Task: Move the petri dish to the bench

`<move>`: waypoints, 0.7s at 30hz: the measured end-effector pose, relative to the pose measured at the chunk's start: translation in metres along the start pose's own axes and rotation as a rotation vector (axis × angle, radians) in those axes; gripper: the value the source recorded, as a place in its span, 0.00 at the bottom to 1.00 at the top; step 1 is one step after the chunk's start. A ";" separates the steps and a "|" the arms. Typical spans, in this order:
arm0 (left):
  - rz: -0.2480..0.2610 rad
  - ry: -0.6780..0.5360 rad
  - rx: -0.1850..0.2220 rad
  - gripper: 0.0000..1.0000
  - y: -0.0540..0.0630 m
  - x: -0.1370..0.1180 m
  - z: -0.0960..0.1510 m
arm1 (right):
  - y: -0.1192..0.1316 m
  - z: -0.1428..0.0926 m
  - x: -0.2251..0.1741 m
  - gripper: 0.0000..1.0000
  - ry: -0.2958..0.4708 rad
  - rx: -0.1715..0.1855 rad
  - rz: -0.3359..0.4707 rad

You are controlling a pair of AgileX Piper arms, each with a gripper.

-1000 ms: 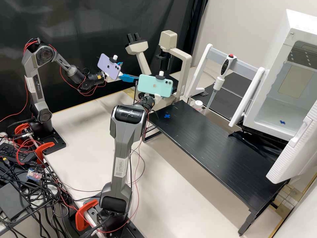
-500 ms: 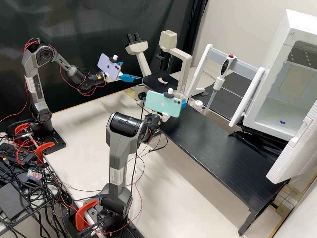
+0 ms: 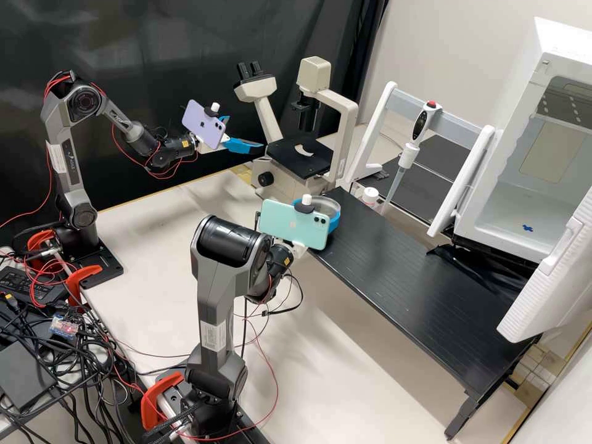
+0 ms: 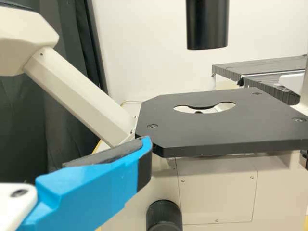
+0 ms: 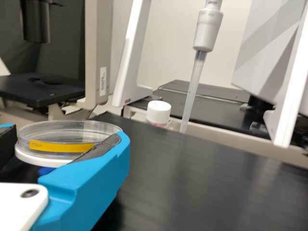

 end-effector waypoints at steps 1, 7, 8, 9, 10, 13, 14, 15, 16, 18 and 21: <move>0.000 0.000 0.000 1.00 0.000 0.000 0.000 | -0.001 0.001 -0.001 0.00 -0.001 -0.001 -0.003; 0.000 0.000 0.000 1.00 0.000 0.000 0.000 | -0.009 0.004 0.000 0.00 0.005 -0.009 -0.017; 0.000 0.000 0.000 1.00 0.000 0.000 0.000 | -0.010 0.004 0.000 1.00 0.008 -0.010 -0.014; 0.000 0.000 0.000 1.00 0.000 0.000 0.000 | -0.011 0.004 0.001 1.00 0.011 -0.011 -0.010; 0.000 0.000 0.000 1.00 0.000 0.000 0.000 | -0.012 0.005 0.001 1.00 0.010 -0.011 -0.010; 0.000 0.000 0.000 1.00 0.000 0.000 0.000 | -0.014 0.007 0.002 1.00 0.008 -0.014 -0.012; 0.000 0.000 0.000 1.00 0.000 0.000 0.000 | -0.014 0.007 0.002 1.00 0.009 -0.014 -0.010; 0.000 0.000 0.000 1.00 0.000 0.000 0.000 | -0.015 0.007 0.002 1.00 0.008 -0.014 -0.011; 0.000 0.000 0.000 1.00 0.000 0.000 0.000 | -0.015 0.008 0.002 1.00 0.007 -0.014 -0.013; 0.000 0.000 0.000 1.00 0.000 0.000 0.000 | -0.016 0.009 0.000 1.00 0.002 -0.016 -0.019; 0.000 0.000 0.000 1.00 0.000 0.000 0.000 | -0.012 0.012 -0.007 1.00 0.002 -0.026 -0.022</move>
